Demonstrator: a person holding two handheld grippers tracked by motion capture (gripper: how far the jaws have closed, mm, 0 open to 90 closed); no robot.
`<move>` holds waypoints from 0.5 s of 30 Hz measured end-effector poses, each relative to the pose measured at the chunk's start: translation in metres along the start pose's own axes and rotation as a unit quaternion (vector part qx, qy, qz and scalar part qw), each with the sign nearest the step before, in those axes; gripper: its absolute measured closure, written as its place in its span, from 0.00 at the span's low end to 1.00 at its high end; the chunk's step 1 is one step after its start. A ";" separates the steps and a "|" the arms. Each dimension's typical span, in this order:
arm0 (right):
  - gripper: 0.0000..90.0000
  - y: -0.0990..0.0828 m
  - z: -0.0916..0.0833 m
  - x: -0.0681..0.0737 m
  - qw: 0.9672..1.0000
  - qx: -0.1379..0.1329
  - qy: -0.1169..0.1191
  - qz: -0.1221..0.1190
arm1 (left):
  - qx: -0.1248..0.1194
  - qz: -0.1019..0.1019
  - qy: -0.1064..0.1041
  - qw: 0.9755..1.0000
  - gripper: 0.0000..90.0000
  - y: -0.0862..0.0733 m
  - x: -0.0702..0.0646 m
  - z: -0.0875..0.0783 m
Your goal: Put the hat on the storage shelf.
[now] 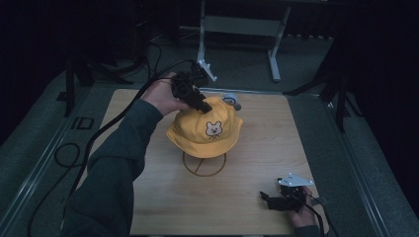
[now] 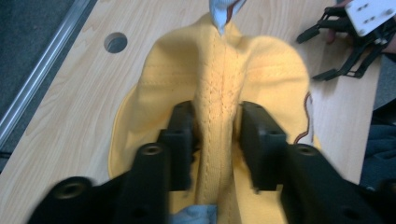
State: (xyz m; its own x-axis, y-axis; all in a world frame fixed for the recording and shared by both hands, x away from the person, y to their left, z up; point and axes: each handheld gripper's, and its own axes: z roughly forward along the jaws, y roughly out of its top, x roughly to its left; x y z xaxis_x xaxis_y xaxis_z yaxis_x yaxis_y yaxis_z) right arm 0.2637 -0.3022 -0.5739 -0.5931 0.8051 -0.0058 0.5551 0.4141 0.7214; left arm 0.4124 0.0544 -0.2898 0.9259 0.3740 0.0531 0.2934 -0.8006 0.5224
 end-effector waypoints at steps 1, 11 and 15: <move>0.12 0.000 0.000 0.000 1.000 0.000 0.000 0.000 | 0.000 0.000 0.000 1.000 0.60 0.000 0.000 0.000; 0.12 0.000 0.000 0.000 1.000 0.000 0.000 0.000 | -0.037 -0.031 0.046 0.998 0.25 -0.012 0.004 -0.012; 0.12 0.000 0.000 0.000 1.000 0.000 0.001 0.000 | -0.046 -0.046 0.059 0.996 0.24 -0.019 0.007 -0.021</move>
State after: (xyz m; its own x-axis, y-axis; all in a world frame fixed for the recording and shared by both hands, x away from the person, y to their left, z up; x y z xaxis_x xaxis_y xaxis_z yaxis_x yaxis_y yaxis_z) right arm 0.2635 -0.3022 -0.5740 -0.5936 0.8047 -0.0050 0.5550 0.4138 0.7217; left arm 0.4088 0.0820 -0.2814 0.8603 0.5002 0.0984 0.3475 -0.7166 0.6047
